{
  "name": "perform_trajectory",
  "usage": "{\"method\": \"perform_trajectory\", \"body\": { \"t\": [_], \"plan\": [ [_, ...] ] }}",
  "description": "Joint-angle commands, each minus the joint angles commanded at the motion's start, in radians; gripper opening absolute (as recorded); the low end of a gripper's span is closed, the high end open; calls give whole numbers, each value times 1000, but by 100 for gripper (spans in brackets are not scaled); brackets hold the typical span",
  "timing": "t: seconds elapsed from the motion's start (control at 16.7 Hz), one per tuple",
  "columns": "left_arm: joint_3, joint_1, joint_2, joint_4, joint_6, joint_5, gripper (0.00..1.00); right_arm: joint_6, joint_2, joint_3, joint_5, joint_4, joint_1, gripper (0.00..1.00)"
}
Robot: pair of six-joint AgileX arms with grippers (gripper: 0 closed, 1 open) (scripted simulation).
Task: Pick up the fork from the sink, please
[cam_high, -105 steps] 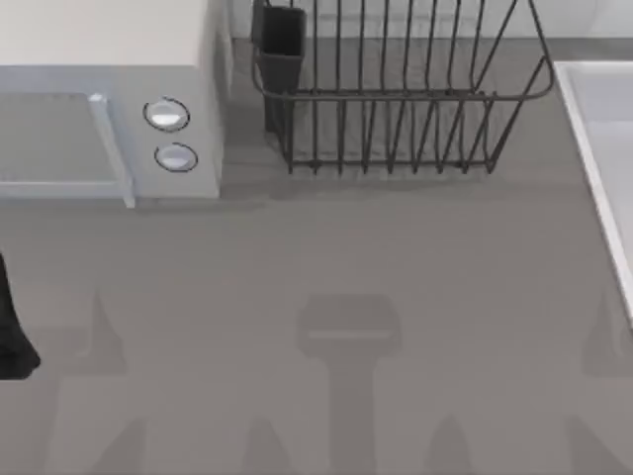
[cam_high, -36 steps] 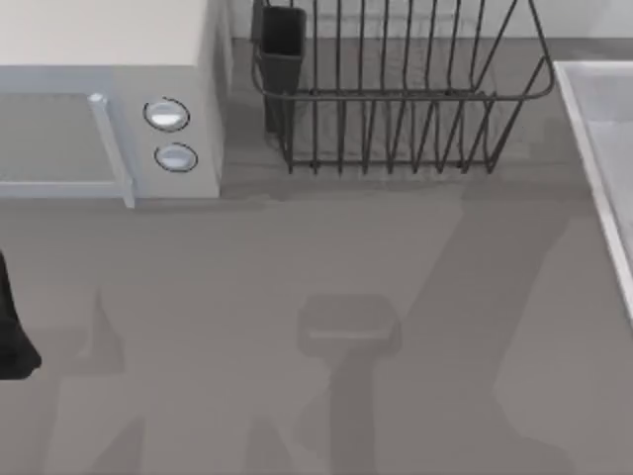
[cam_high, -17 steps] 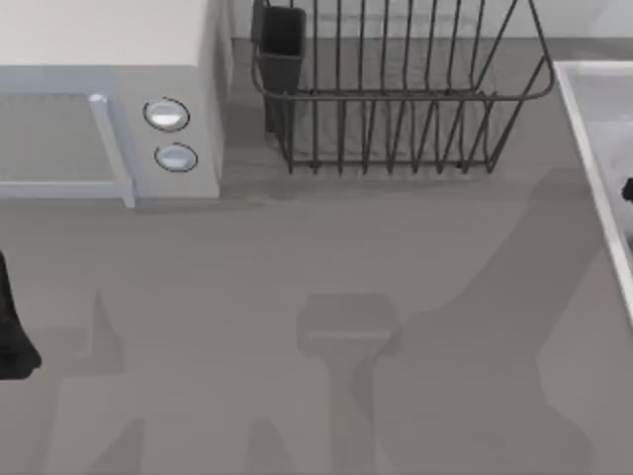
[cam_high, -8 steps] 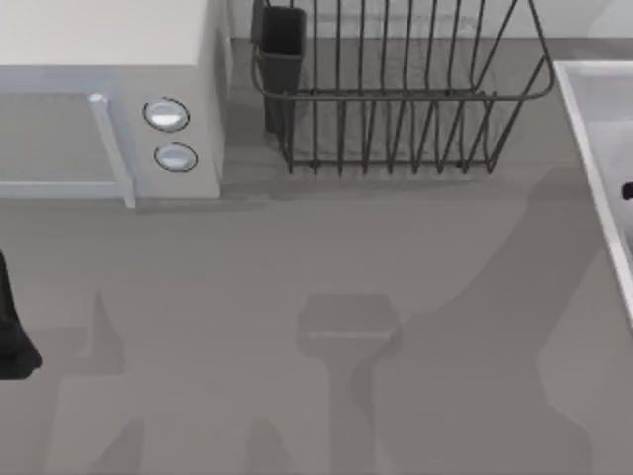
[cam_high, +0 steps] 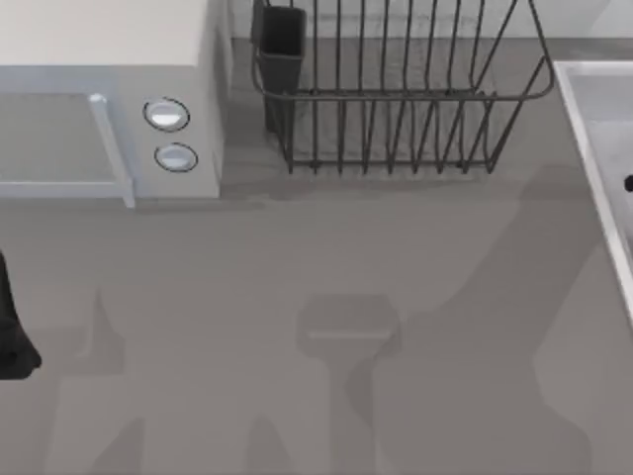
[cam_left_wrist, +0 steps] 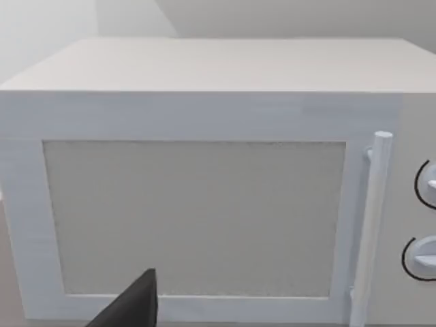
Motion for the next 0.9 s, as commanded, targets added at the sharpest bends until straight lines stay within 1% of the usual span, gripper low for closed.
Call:
{"method": "perform_trajectory", "body": {
  "t": [0.12, 0.42, 0.54, 0.66, 0.9],
  "plan": [
    [0, 0, 0, 0, 0, 0, 100, -1, -16, 59, 0, -77, -1, 0],
    [0, 0, 0, 0, 0, 0, 100, -2, -83, 241, -1, -349, -1, 0],
    [0, 0, 0, 0, 0, 0, 100, -2, -109, 297, -2, -421, -1, 0],
    [0, 0, 0, 0, 0, 0, 100, -2, -121, 323, -2, -451, -1, 0],
    [0, 0, 0, 0, 0, 0, 100, -1, -119, 322, -2, -449, 0, 0]
  ]
}}
